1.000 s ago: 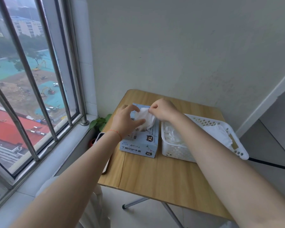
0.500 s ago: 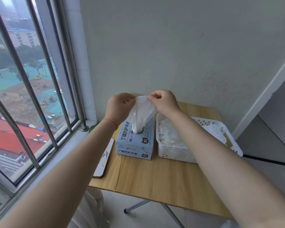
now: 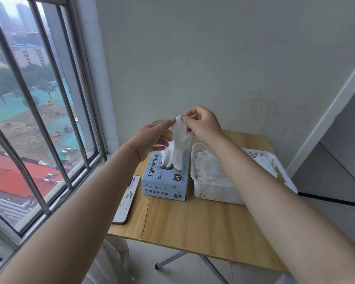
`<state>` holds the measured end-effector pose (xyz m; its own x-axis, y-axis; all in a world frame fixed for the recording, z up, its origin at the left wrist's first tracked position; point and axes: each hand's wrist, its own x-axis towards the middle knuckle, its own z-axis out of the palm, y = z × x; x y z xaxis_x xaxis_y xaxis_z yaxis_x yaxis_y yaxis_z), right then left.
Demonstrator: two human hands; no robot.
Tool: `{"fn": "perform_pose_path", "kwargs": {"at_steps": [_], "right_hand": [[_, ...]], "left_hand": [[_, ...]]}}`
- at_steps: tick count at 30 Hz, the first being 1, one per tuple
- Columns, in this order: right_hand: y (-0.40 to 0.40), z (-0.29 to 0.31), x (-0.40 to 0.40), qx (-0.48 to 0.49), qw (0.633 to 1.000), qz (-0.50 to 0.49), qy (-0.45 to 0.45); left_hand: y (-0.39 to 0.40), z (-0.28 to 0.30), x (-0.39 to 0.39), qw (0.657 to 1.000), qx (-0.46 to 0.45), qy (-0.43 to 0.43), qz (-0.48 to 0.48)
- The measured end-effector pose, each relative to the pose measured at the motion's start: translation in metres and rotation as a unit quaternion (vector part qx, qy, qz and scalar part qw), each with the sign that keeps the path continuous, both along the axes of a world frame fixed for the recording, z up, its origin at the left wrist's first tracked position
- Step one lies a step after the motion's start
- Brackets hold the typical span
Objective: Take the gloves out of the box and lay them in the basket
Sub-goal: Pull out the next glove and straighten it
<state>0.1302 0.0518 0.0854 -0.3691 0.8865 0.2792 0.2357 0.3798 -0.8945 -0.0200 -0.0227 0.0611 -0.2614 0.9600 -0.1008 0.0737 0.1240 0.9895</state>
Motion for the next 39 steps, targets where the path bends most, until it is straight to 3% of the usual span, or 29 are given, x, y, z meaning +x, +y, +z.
{"fn": "perform_pose_path", "kwargs": {"at_steps": [7,11,14,18,21,26,29,34,36,39], "right_hand": [[-0.009,0.013,0.024,-0.050,0.998,0.047,0.012],[-0.006,0.015,0.031,-0.141,0.987,0.028,0.064],[-0.008,0.012,0.037,-0.268,0.954,0.136,-0.002],[-0.014,0.006,0.051,-0.307,0.925,0.223,-0.031],[-0.009,0.001,0.060,-0.293,0.924,0.241,-0.046],[-0.003,0.000,0.066,-0.221,0.938,0.183,-0.194],[0.002,-0.003,0.059,-0.193,0.965,0.110,-0.143],[0.003,0.000,0.050,-0.171,0.979,0.088,-0.062],[0.000,0.002,0.047,-0.145,0.983,0.079,-0.074],[-0.006,0.004,0.040,-0.092,0.989,0.080,-0.084]], "left_hand": [[0.001,0.010,0.007,0.988,0.127,-0.084,0.040],[-0.004,0.021,0.019,0.987,0.147,-0.054,-0.022],[-0.008,0.023,0.028,0.988,0.145,0.007,-0.055],[-0.014,0.011,0.031,0.992,0.115,0.035,-0.037],[-0.019,0.001,0.027,0.993,0.078,0.085,-0.001],[-0.025,-0.013,0.005,0.996,0.005,0.081,-0.032],[-0.025,-0.018,-0.002,0.981,-0.028,0.144,-0.129],[-0.026,-0.012,-0.002,0.928,-0.144,0.220,-0.263],[-0.024,-0.009,0.002,0.942,-0.108,0.206,-0.241],[-0.020,-0.008,0.014,0.979,0.001,0.083,-0.184]]}}
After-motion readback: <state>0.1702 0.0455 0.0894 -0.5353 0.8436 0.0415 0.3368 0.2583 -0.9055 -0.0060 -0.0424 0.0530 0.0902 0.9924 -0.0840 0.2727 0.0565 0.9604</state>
